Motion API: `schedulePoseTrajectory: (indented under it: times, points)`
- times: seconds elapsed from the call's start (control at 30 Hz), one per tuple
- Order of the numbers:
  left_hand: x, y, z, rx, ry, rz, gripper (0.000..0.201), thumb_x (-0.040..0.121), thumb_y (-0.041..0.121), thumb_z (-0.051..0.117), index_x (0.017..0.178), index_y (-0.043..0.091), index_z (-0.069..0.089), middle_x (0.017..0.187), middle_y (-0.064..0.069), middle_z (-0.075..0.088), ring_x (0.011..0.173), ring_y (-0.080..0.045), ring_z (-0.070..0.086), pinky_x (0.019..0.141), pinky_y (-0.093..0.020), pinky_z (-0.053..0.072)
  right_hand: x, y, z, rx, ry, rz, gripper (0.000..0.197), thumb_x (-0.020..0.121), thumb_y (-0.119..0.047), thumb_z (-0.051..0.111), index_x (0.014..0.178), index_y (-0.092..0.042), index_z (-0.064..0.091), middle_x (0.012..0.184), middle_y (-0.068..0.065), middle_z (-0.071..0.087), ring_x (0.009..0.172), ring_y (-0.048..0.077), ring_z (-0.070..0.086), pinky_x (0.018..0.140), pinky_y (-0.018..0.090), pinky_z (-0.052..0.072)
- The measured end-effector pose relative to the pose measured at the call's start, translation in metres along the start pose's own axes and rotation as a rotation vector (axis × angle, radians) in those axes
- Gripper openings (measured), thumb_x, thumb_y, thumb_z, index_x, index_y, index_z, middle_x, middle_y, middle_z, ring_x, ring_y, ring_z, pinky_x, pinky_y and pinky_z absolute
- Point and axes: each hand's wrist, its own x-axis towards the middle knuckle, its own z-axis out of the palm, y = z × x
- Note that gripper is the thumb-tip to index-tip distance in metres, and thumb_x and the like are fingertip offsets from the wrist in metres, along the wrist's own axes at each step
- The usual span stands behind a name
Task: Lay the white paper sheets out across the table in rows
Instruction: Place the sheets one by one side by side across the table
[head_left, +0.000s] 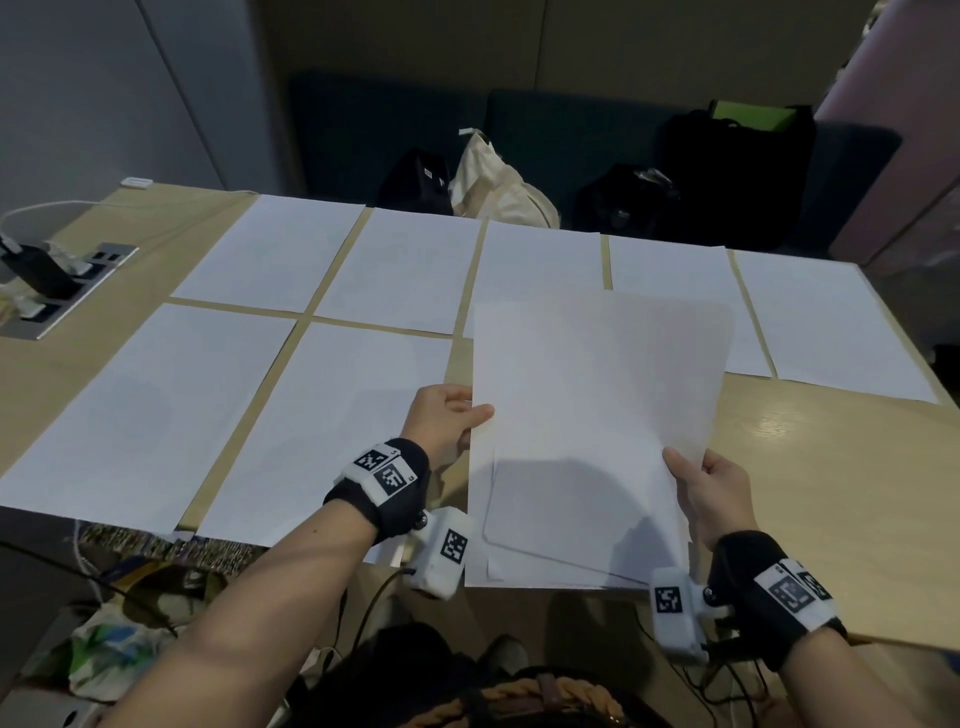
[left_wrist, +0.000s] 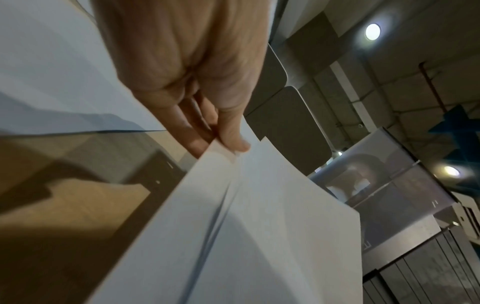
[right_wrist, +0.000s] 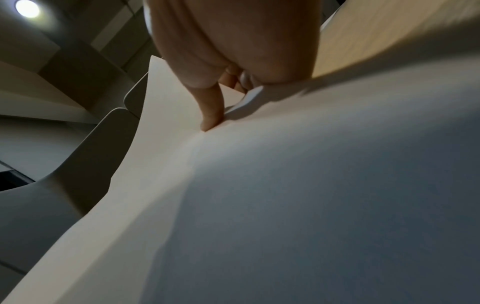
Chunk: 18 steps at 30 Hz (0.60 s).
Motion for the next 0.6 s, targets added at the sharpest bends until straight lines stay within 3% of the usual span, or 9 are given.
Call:
schedulePoseTrajectory:
  times: [0.07, 0.2, 0.3, 0.4, 0.47, 0.53, 0.6]
  points:
    - [-0.003, 0.001, 0.003, -0.035, -0.034, -0.023, 0.035, 0.085, -0.005, 0.06, 0.119, -0.006, 0.053, 0.076, -0.004, 0.06, 0.046, -0.002, 0.062, 0.044, -0.011, 0.049, -0.001, -0.001, -0.006, 0.009, 0.005, 0.01, 0.038, 0.089, 0.002, 0.053, 0.126, 0.012, 0.048, 0.124, 0.025, 0.058, 0.08, 0.014, 0.061, 0.059, 0.009, 0.055]
    - [-0.005, 0.003, 0.009, -0.064, -0.029, -0.045, 0.043, 0.08, -0.009, 0.064, 0.121, -0.011, 0.049, 0.078, -0.009, 0.06, 0.062, -0.013, 0.062, 0.043, -0.012, 0.05, -0.002, -0.002, -0.016, 0.006, 0.012, 0.004, 0.037, 0.089, 0.001, 0.054, 0.125, 0.011, 0.05, 0.106, 0.015, 0.065, 0.08, 0.015, 0.061, 0.059, 0.01, 0.055]
    - [-0.003, 0.001, 0.013, -0.068, -0.013, -0.029, 0.042, 0.078, -0.008, 0.067, 0.117, -0.01, 0.051, 0.078, -0.008, 0.061, 0.065, -0.014, 0.06, 0.045, -0.012, 0.05, 0.0, 0.0, -0.022, -0.02, 0.016, -0.013, 0.038, 0.088, 0.001, 0.055, 0.124, 0.011, 0.051, 0.112, 0.019, 0.062, 0.081, 0.017, 0.062, 0.07, 0.021, 0.058]
    - [0.0, -0.002, 0.014, -0.005, 0.021, -0.011, 0.042, 0.076, -0.002, 0.072, 0.114, -0.006, 0.055, 0.078, -0.006, 0.063, 0.065, -0.015, 0.061, 0.05, -0.016, 0.051, 0.0, 0.0, -0.025, -0.058, 0.034, -0.026, 0.039, 0.088, 0.001, 0.055, 0.125, 0.011, 0.05, 0.118, 0.024, 0.06, 0.084, 0.022, 0.062, 0.089, 0.036, 0.05]
    - [0.004, -0.007, 0.012, 0.093, 0.051, -0.004, 0.045, 0.074, 0.003, 0.075, 0.115, -0.001, 0.056, 0.082, -0.007, 0.065, 0.071, -0.02, 0.063, 0.058, -0.022, 0.052, 0.0, -0.001, -0.028, -0.077, 0.08, -0.044, 0.039, 0.089, 0.001, 0.055, 0.126, 0.011, 0.049, 0.123, 0.026, 0.058, 0.088, 0.026, 0.061, 0.085, 0.034, 0.05]
    - [0.008, -0.012, 0.009, 0.23, 0.077, 0.007, 0.05, 0.073, 0.006, 0.076, 0.118, 0.004, 0.056, 0.094, -0.008, 0.064, 0.083, -0.022, 0.062, 0.07, -0.027, 0.052, 0.002, -0.003, -0.034, -0.093, 0.142, -0.069, 0.039, 0.089, 0.0, 0.054, 0.126, 0.011, 0.049, 0.124, 0.026, 0.058, 0.08, 0.021, 0.06, 0.073, 0.025, 0.049]
    - [0.008, -0.018, 0.006, 0.356, 0.118, 0.032, 0.052, 0.074, 0.006, 0.075, 0.121, 0.006, 0.054, 0.107, -0.011, 0.064, 0.09, -0.022, 0.059, 0.08, -0.027, 0.048, 0.004, -0.004, -0.043, -0.107, 0.188, -0.084, 0.039, 0.09, -0.001, 0.055, 0.126, 0.01, 0.05, 0.125, 0.026, 0.058, 0.079, 0.021, 0.059, 0.074, 0.027, 0.048]
